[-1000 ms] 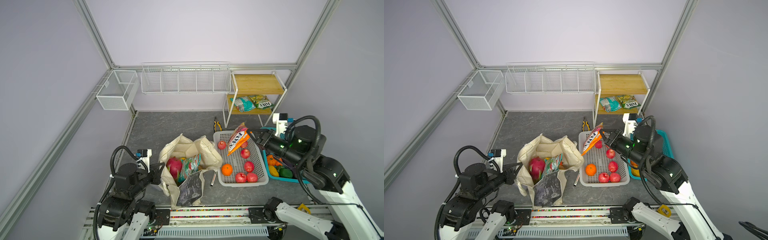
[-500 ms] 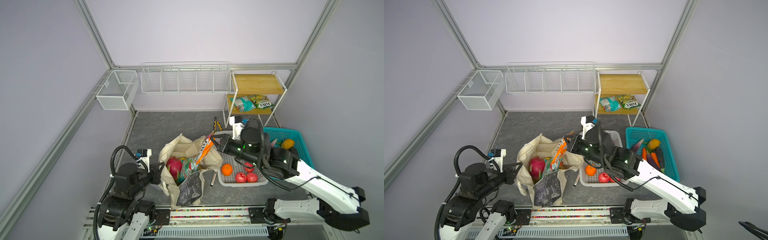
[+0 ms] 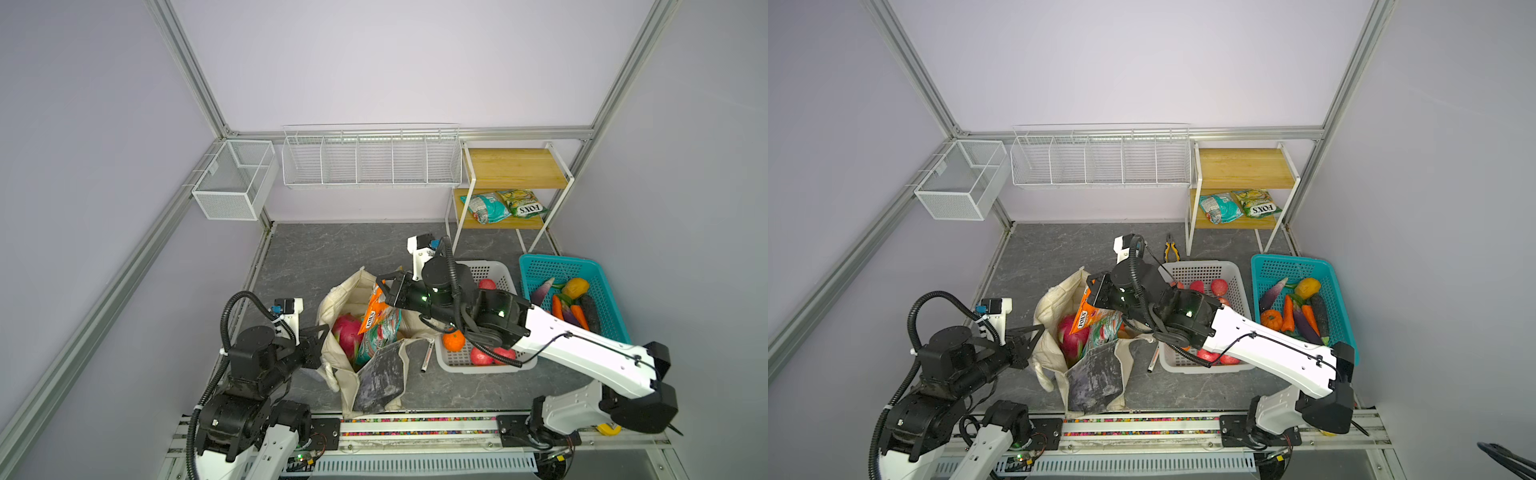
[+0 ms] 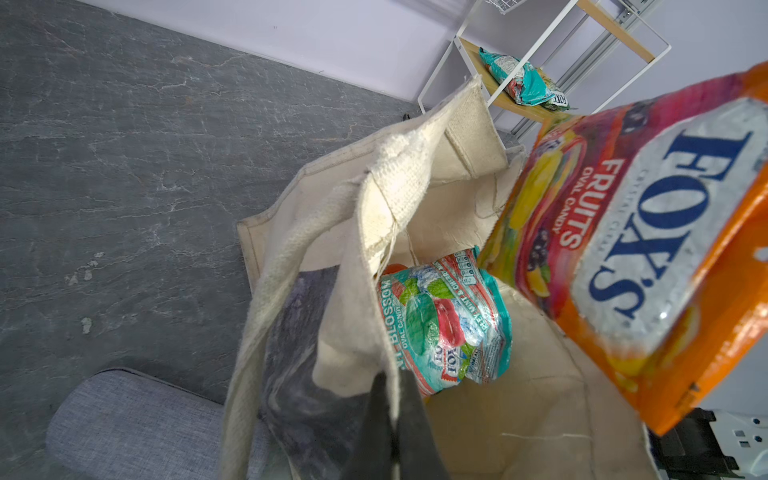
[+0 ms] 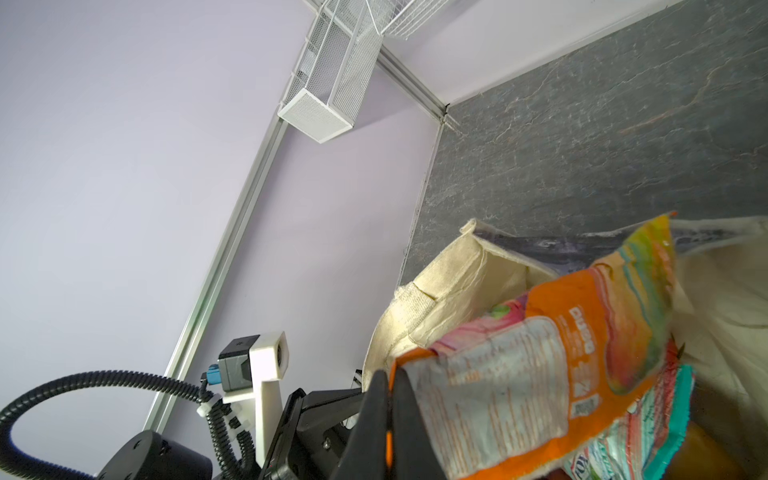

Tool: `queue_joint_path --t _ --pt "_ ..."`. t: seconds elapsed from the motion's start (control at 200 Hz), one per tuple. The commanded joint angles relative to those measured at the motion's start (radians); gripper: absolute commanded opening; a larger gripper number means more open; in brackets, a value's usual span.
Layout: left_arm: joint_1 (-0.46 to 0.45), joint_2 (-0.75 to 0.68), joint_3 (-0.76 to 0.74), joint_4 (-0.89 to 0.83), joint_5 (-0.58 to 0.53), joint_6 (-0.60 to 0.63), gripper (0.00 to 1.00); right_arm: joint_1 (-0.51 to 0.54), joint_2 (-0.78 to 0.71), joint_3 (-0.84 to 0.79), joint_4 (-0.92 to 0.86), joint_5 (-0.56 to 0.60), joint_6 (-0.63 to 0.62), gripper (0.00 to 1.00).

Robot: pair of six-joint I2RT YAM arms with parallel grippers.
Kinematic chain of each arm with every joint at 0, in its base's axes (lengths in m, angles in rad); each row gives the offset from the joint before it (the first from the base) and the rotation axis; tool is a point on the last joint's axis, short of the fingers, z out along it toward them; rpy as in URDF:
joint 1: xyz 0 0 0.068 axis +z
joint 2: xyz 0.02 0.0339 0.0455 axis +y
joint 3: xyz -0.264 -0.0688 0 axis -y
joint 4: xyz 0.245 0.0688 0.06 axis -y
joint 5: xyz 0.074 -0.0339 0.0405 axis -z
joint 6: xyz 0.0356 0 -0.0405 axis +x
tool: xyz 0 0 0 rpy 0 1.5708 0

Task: Place the food into the grocery bag and tie it
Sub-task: 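Carry the orange Fox's bag with the right gripper over the tote bag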

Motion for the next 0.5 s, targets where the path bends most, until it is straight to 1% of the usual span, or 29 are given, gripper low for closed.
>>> queue_joint_path --t 0.0,0.245,0.495 --pt "-0.007 -0.015 0.009 0.010 0.011 0.000 0.00 0.017 0.031 0.005 0.091 0.008 0.032 0.07" --pt "-0.007 -0.020 0.009 0.011 0.015 0.002 0.00 0.021 0.106 -0.015 0.122 -0.020 0.064 0.07" --pt "-0.007 -0.023 0.009 0.011 0.015 0.002 0.00 0.035 0.136 -0.078 0.150 -0.038 0.102 0.07"
